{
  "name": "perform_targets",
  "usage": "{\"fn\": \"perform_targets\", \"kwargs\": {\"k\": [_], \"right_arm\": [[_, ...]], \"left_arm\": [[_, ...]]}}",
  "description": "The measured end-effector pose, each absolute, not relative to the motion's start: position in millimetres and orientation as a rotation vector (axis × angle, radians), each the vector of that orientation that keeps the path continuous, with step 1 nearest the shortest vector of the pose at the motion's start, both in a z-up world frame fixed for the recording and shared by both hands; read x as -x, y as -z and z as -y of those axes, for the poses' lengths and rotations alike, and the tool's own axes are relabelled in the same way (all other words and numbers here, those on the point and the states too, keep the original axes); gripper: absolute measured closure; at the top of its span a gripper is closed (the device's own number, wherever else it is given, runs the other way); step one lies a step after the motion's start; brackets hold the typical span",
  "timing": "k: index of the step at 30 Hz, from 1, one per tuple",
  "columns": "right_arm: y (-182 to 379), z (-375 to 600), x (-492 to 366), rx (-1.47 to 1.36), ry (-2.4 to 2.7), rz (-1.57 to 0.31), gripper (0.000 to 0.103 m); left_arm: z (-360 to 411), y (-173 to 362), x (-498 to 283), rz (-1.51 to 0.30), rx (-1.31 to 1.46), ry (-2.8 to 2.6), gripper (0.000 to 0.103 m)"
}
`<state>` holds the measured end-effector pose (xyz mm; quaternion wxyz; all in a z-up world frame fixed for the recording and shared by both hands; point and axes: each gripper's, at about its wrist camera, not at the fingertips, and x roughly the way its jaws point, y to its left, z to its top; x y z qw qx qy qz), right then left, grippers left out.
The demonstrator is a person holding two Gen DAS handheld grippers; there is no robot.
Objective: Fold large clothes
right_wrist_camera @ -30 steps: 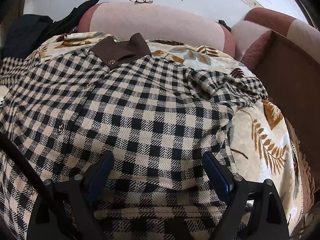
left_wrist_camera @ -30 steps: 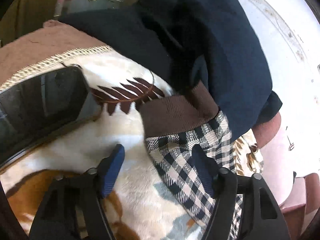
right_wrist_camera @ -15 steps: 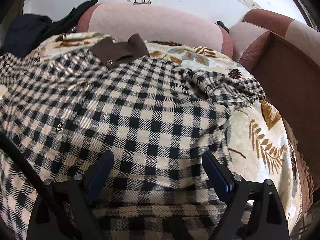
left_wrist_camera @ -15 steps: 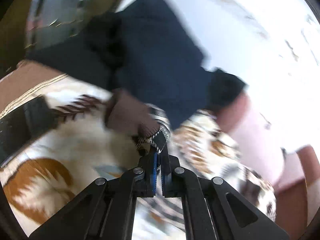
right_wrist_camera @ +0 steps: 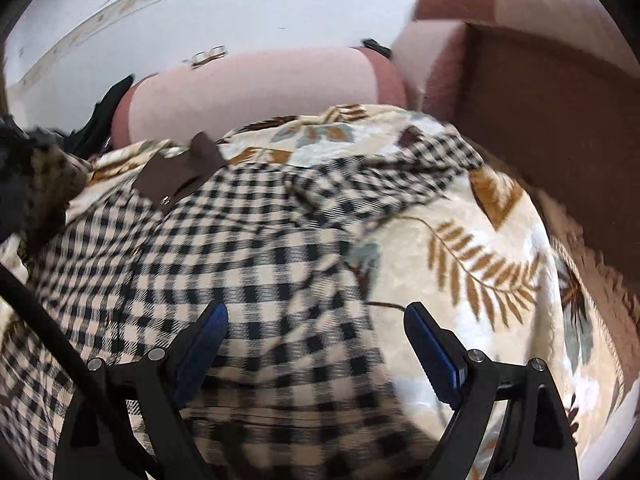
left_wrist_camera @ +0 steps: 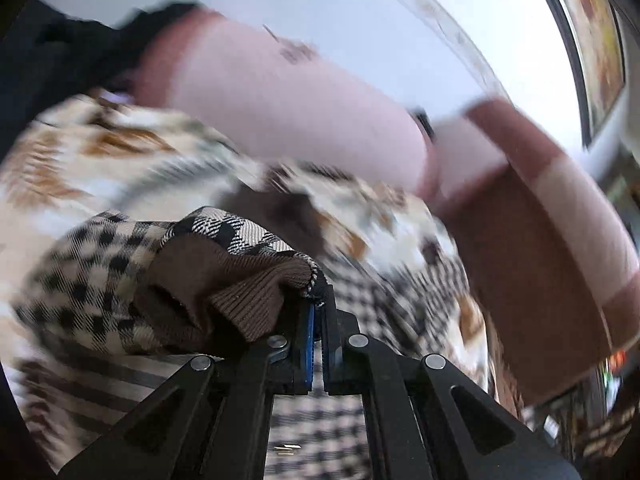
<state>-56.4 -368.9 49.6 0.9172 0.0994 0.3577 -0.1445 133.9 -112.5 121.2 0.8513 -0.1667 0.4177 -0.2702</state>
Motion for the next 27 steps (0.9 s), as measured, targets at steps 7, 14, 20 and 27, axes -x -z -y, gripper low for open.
{"fn": "perform_targets", "kwargs": {"k": [7, 14, 20, 27], "right_arm": [[-45, 414, 60, -0.392, 0.294, -0.735, 0.01], [-55, 405, 52, -0.418, 0.185, -0.698, 0.01], [-55, 377, 24, -0.493, -0.005, -0.746, 0.01], [-69, 319, -23, -0.358, -0.125, -0.745, 0.01]], "left_arm": [[202, -47, -114, -1.063, 0.247, 0.587, 0.1], [171, -42, -90, -1.118, 0.344, 0.649, 0.046], [81, -73, -60, -1.011, 0.345, 0.562, 0.039], [4, -60, -42, -0.914, 0.142, 0.261, 0.037]]}}
